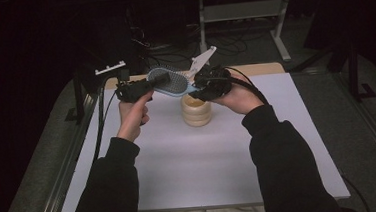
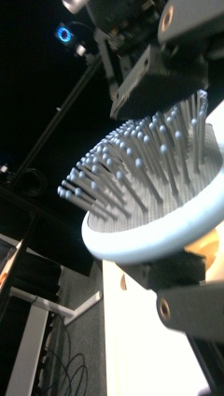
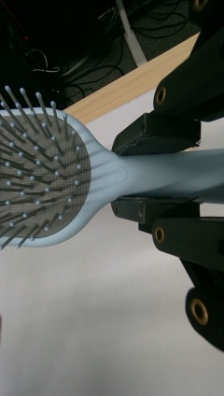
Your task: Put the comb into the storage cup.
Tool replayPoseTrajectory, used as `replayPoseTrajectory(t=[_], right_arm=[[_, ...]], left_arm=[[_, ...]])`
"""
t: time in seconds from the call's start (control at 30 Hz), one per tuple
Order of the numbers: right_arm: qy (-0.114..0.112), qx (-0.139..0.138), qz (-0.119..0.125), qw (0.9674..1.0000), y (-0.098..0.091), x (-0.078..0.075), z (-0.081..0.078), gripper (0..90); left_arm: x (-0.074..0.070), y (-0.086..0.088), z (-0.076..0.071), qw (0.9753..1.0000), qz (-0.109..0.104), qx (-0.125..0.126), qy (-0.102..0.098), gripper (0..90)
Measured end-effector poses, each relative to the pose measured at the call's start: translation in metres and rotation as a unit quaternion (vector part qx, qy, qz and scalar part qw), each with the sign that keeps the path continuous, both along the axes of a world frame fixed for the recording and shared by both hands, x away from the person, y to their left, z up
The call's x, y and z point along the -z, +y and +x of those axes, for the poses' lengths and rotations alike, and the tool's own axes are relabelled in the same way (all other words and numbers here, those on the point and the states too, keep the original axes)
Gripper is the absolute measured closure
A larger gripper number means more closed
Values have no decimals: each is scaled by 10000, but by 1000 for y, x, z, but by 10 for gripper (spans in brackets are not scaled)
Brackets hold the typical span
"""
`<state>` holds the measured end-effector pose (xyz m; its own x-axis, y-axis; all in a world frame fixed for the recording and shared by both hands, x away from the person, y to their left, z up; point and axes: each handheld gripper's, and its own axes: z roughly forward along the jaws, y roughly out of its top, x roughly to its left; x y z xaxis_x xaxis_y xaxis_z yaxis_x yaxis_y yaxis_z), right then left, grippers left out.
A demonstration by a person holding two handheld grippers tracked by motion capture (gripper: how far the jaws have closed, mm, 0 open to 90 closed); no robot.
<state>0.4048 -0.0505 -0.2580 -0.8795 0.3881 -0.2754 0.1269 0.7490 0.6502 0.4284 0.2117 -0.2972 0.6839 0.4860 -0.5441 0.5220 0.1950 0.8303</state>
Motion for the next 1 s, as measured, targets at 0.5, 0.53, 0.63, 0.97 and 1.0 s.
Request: replayPoseTrajectory(t=[0.5, 0.53, 0.63, 0.97, 1.0], right_arm=[[268, 180, 124, 9994, -5, 10, 11, 672], [305, 182, 160, 9992, -6, 10, 11, 668], [359, 205, 257, 9988, -10, 9, 13, 638], [496, 403, 551, 9964, -28, 9, 17, 476], [545, 424, 563, 9960, -30, 10, 18, 430]], left_arm=[[-32, -24, -7, 9988, 320, -2, -371, 571], [-35, -25, -7, 9985, 378, 11, -384, 573], [-41, -29, -7, 9980, 435, 56, -451, 577], [-52, -40, -5, 9970, 457, 247, -577, 580], [-53, -40, -5, 9970, 445, 261, -584, 580]])
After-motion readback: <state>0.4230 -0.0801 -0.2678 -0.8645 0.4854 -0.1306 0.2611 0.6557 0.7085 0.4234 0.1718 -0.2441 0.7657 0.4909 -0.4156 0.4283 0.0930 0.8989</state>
